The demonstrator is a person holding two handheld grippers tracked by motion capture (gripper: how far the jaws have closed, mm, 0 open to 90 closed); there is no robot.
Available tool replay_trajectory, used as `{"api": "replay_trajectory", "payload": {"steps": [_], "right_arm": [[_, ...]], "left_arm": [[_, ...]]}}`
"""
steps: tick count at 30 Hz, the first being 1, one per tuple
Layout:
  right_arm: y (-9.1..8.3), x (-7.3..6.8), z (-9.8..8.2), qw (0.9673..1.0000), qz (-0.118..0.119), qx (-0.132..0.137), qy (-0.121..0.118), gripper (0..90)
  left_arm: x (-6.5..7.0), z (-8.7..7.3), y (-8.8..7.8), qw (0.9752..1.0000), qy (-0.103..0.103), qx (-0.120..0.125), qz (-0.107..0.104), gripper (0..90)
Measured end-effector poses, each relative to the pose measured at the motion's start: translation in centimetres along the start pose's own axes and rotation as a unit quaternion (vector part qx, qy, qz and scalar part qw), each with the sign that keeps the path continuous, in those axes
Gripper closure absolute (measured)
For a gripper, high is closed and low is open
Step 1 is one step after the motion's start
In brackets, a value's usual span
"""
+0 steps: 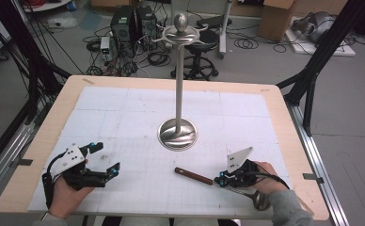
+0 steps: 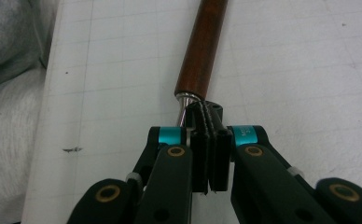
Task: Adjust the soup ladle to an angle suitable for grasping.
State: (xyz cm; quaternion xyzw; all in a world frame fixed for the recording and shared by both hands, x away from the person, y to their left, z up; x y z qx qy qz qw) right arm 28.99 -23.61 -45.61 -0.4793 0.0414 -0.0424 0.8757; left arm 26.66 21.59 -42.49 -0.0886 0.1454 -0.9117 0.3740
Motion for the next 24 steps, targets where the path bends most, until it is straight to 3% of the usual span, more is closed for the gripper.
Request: {"api": "replay_trajectory", "payload": {"steps": [8,13,18,19,24], "right_arm": [[-1.6,0.1,0.5,0.9981,-0.057,0.025,0.007,89.1],[-2.3,-0.5,1.0,0.9973,-0.067,0.031,-0.002,71.4],[-3.1,-0.7,1.3,0.9957,-0.076,0.052,0.014,49.7],[-3.5,-0.6,1.5,0.9931,-0.092,0.067,0.027,38.6],[-4.9,-0.1,1.4,0.9830,-0.106,0.123,0.086,17.2]], "left_arm": [[-0.1,0.0,0.1,1.0000,-0.001,0.001,-0.001,3.2],[-0.1,0.0,0.1,1.0000,-0.003,0.003,0.001,3.2],[-0.1,0.0,0.0,1.0000,-0.003,0.003,0.001,3.2],[-0.1,0.0,0.0,1.0000,-0.002,0.003,0.001,3.2],[-0.1,0.1,0.0,1.0000,-0.003,0.004,-0.002,3.2]]}}
Point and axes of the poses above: each handheld gripper's, and its own axes: y roughly forward along the jaws, z roughly out of its top, x roughly to its right, the point moved 3 cm from there along y, roughly forward along the jaws, and after that the axes turned 7 degrees about -x, right-handed, at the moved point
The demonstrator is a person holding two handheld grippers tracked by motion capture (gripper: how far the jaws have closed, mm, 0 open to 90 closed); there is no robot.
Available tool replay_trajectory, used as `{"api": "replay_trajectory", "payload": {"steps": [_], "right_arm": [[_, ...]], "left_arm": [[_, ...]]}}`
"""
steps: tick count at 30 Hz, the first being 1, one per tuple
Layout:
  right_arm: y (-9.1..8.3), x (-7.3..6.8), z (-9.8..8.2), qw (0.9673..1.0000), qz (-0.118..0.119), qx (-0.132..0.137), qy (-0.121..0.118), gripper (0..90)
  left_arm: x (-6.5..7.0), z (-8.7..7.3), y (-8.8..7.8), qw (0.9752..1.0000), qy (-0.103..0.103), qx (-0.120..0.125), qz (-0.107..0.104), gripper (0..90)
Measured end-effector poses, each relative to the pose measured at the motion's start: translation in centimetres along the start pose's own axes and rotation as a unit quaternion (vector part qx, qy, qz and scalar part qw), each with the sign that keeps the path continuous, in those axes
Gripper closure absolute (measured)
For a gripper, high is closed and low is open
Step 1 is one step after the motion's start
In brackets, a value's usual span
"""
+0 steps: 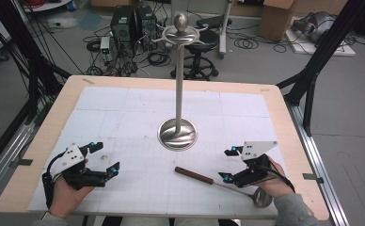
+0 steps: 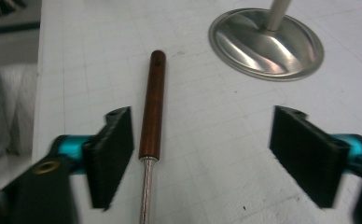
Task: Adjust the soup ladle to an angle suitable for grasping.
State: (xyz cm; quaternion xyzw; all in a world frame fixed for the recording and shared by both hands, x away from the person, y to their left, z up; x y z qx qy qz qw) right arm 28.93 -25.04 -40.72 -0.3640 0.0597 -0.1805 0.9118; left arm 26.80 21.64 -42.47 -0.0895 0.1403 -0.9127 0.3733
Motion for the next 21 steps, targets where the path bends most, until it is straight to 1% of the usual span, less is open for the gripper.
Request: {"api": "replay_trajectory", "payload": {"steps": [1,2,3,6,7,10,11,15,17,19,20,21], "right_arm": [[-0.2,0.1,0.0,1.0000,0.000,0.001,0.007,15.2],[-0.3,0.2,-0.2,0.9999,-0.001,0.001,0.015,15.1],[-0.4,0.2,-0.3,0.9998,0.004,-0.004,0.019,14.9],[-0.4,0.0,-0.7,0.9989,0.017,-0.037,0.026,14.9],[-0.3,-0.1,-0.8,0.9980,0.022,-0.052,0.028,15.0],[-0.3,-0.5,-0.9,0.9960,0.038,-0.075,0.032,15.4],[-0.2,-0.7,-0.9,0.9947,0.045,-0.086,0.034,15.4],[-0.1,-1.0,-1.1,0.9919,0.055,-0.109,0.037,15.4],[-0.1,-1.1,-1.2,0.9908,0.047,-0.122,0.035,15.3],[0.0,-1.1,-1.3,0.9899,0.046,-0.130,0.034,15.3],[-0.1,-1.2,-1.3,0.9894,0.042,-0.134,0.037,15.3],[-0.1,-1.1,-1.4,0.9891,0.038,-0.138,0.035,15.3]], "left_arm": [[0.0,0.0,0.0,1.0000,0.000,-0.001,0.000,3.2],[0.0,0.0,0.0,1.0000,0.000,-0.001,0.000,3.2],[0.0,0.0,-0.1,1.0000,0.000,-0.001,-0.001,3.2],[0.0,0.0,-0.2,1.0000,0.001,0.001,-0.001,3.2],[0.0,0.0,-0.2,1.0000,0.000,0.001,0.000,3.2],[0.0,0.0,-0.2,1.0000,-0.001,0.002,-0.001,3.2],[0.0,0.0,-0.3,1.0000,-0.001,0.003,-0.001,3.2],[0.1,0.0,-0.3,1.0000,-0.003,0.004,-0.001,3.2],[0.1,0.0,-0.3,1.0000,-0.002,0.003,-0.001,3.2],[0.1,0.0,-0.3,1.0000,0.001,0.002,-0.001,3.2],[0.1,0.0,-0.3,1.0000,0.000,0.002,-0.001,3.2],[0.2,-0.1,-0.3,1.0000,0.000,0.000,0.000,3.2]]}}
Point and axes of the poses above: each handheld gripper's, and its own axes: y roughly forward along the jaws, z roughly out of its top, x roughly to its right, the point moved 3 cm from there along y, roughly forward along the jaws, and after that the axes turned 7 degrees about -x, right-handed, at the moved point
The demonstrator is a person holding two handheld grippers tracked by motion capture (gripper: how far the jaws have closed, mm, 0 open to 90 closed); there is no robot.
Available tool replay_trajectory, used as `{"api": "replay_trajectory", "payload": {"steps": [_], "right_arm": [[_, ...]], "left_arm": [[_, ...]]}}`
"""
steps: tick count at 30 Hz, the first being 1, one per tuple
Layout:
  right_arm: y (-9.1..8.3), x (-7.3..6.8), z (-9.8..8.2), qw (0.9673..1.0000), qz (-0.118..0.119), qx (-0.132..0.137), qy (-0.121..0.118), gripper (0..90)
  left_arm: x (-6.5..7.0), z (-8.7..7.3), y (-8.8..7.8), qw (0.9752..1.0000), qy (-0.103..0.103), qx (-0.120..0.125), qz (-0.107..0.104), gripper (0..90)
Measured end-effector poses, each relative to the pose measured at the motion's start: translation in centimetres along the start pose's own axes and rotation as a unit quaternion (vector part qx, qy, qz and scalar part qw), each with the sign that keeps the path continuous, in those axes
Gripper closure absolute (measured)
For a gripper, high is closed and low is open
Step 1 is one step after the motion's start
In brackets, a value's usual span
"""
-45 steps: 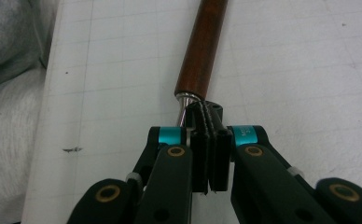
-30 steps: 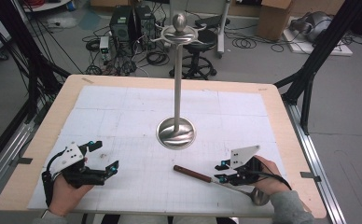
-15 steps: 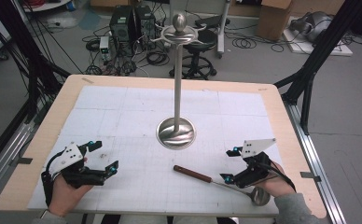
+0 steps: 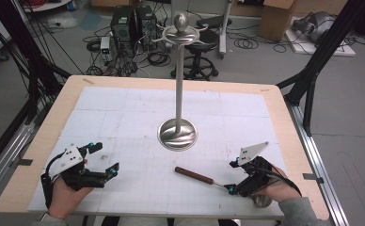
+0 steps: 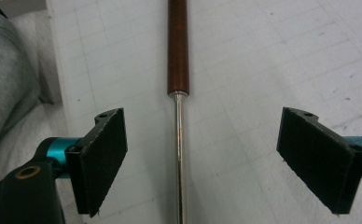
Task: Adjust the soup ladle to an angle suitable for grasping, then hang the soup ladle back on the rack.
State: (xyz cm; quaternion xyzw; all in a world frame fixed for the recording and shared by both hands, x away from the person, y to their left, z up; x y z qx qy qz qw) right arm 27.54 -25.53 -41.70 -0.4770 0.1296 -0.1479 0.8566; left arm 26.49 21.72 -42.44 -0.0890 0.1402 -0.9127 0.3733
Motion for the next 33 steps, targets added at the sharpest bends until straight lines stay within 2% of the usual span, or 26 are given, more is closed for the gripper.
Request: {"api": "replay_trajectory", "payload": {"steps": [7,9,12,14,20,25,33], "right_arm": [[0.4,0.3,-0.2,0.9995,-0.017,-0.028,-0.004,15.3],[0.7,0.3,-0.1,0.9993,-0.014,-0.033,-0.002,15.1],[0.9,0.4,0.0,0.9990,-0.022,-0.038,-0.004,15.0],[1.0,0.3,0.0,0.9990,-0.019,-0.041,-0.002,15.1],[1.8,0.0,-0.2,0.9972,-0.022,-0.070,-0.014,15.7],[2.1,0.0,-0.2,0.9958,-0.028,-0.087,-0.008,16.1],[2.5,-0.1,-0.4,0.9940,-0.021,-0.107,-0.009,22.6]], "left_arm": [[-0.1,-0.1,-0.1,1.0000,-0.002,0.000,0.002,3.2],[-0.2,-0.1,-0.2,1.0000,-0.001,0.001,0.003,3.2],[-0.2,-0.1,-0.2,1.0000,-0.002,0.001,0.002,3.2],[-0.1,-0.1,-0.2,1.0000,-0.002,0.002,0.002,3.2],[-0.1,-0.1,-0.1,1.0000,-0.001,0.001,0.002,3.2],[-0.1,-0.1,-0.1,1.0000,-0.001,0.000,0.001,3.2],[0.0,-0.1,-0.1,1.0000,-0.001,0.001,0.001,3.2]]}}
Point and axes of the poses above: each handheld gripper's, and its own axes: y roughly forward along the jaws, z roughly out of its top, x roughly to its right, the point moved 3 cm from there along y, roughly forward along the jaws, and after that the axes turned 7 degrees about -x, right-handed, at the moved point
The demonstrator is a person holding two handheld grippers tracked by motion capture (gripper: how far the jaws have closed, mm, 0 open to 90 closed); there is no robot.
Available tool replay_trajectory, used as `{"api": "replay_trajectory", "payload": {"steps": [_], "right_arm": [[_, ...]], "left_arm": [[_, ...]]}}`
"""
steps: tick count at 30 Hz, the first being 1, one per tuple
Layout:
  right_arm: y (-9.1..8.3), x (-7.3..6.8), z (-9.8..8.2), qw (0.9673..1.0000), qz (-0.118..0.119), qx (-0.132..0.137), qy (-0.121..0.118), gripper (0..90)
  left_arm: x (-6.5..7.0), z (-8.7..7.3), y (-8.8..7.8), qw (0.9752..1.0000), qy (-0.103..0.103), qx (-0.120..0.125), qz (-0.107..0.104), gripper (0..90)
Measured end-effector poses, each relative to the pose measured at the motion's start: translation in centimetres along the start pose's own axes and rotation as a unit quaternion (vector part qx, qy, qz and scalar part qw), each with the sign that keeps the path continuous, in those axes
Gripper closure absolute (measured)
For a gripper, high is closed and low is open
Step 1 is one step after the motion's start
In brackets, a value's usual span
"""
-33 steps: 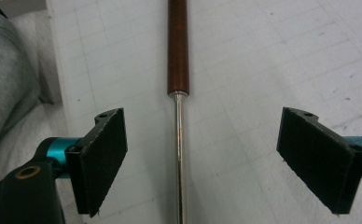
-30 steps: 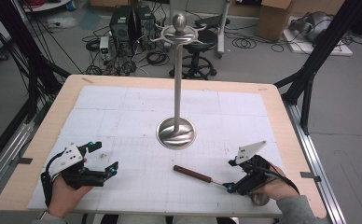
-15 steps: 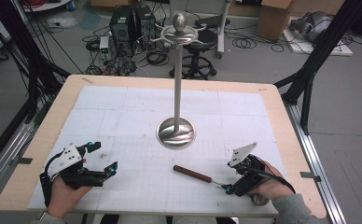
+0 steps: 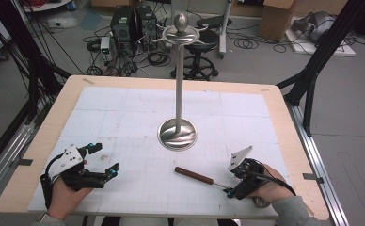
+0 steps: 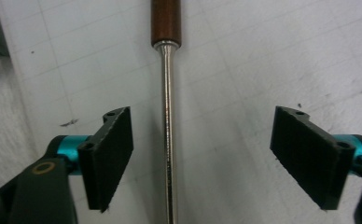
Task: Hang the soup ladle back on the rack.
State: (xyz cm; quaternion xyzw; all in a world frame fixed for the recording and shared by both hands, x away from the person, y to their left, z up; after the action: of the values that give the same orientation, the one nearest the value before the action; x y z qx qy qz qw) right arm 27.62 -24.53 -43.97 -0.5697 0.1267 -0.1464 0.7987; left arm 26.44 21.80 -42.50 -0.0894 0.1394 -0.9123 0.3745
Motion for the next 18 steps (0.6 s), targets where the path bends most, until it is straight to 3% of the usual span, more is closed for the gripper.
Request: {"api": "replay_trajectory", "payload": {"steps": [9,18], "right_arm": [[0.15,-0.16,-0.39,0.9999,0.008,-0.012,0.004,33.3],[0.22,-0.68,-0.15,0.9990,0.004,-0.040,-0.016,47.3]], "left_arm": [[0.04,0.10,0.28,1.0000,0.005,-0.004,-0.001,3.2],[0.09,0.08,0.20,1.0000,0.002,-0.002,-0.003,3.2]]}}
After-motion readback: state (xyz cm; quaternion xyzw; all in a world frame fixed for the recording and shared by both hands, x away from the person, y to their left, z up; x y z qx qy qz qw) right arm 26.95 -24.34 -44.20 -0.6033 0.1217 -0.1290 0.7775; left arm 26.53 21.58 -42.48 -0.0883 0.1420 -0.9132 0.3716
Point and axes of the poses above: each handheld gripper's, and its own axes: y roughly forward along the jaws, z roughly out of its top, x roughly to its right, the point moved 3 cm from there along y, roughly forward along the jaws, and after that the axes turned 7 degrees about -x, right-handed, at the moved point
